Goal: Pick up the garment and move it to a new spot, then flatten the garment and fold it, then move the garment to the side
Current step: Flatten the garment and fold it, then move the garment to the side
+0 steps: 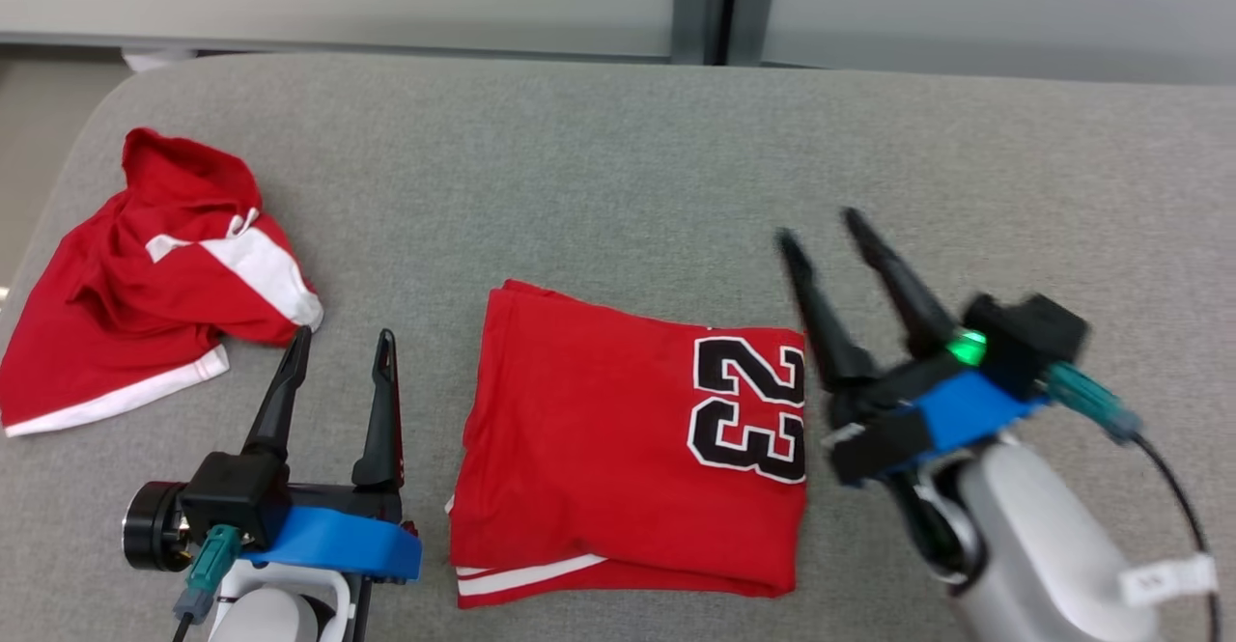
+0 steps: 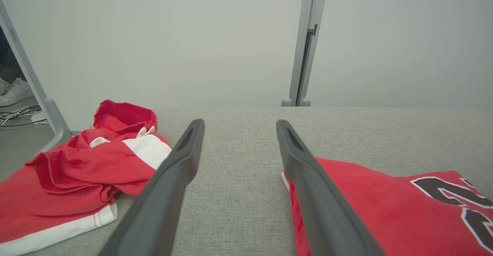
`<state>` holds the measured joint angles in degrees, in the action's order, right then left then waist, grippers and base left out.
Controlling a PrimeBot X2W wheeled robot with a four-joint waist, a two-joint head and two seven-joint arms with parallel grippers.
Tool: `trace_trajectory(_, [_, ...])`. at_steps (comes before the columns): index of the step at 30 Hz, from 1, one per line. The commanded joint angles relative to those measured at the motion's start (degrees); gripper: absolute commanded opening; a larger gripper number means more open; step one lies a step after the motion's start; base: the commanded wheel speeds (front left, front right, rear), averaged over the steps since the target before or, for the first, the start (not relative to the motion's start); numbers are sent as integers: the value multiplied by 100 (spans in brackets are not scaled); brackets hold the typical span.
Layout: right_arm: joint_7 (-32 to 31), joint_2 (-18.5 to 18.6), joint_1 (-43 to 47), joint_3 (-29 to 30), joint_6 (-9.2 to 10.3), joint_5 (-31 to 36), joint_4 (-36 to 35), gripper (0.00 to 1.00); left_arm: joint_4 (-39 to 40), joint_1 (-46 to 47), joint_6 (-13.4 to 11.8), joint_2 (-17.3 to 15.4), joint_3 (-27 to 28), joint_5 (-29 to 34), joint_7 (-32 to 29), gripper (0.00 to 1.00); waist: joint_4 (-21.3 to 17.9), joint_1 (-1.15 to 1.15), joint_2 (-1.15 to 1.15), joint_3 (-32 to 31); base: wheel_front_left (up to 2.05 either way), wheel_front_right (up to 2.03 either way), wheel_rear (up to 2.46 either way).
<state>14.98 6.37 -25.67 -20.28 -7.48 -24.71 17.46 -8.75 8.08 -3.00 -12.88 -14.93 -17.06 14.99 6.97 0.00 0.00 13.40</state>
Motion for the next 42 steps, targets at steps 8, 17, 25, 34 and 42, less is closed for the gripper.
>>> trace_trajectory(8, [-234, 275, 1511, 1480, -3, 586, -726, 100, -58, -265, -74, -191, 16, 40, -60, 100, -275, 0, 0, -442, 0, 0, 0])
trace_trajectory(17, [-841, 56, 2725, 2185, -2, 1151, -1722, 100, -112, -608, -112, -310, -58, 75, -78, 100, -385, 0, 0, -850, 0, 0, 0])
trace_trajectory(25, [-1257, -139, 3440, 2459, -2, 1315, -2370, 100, -181, -913, -88, -337, -150, 3, -108, 100, -415, 0, 0, -1186, 0, 0, 0])
trace_trajectory(34, [-1478, -220, 3777, 2568, -2, 1387, -2622, 100, -257, -1060, -102, -331, -214, -72, -151, 100, -381, 0, 0, -1343, 0, 0, 0])
trace_trajectory(42, [-1552, -235, 3816, 2583, -2, 1427, -2722, 100, -276, -1059, -114, -361, -206, -120, -126, 100, -398, 0, 0, -1342, 0, 0, 0])
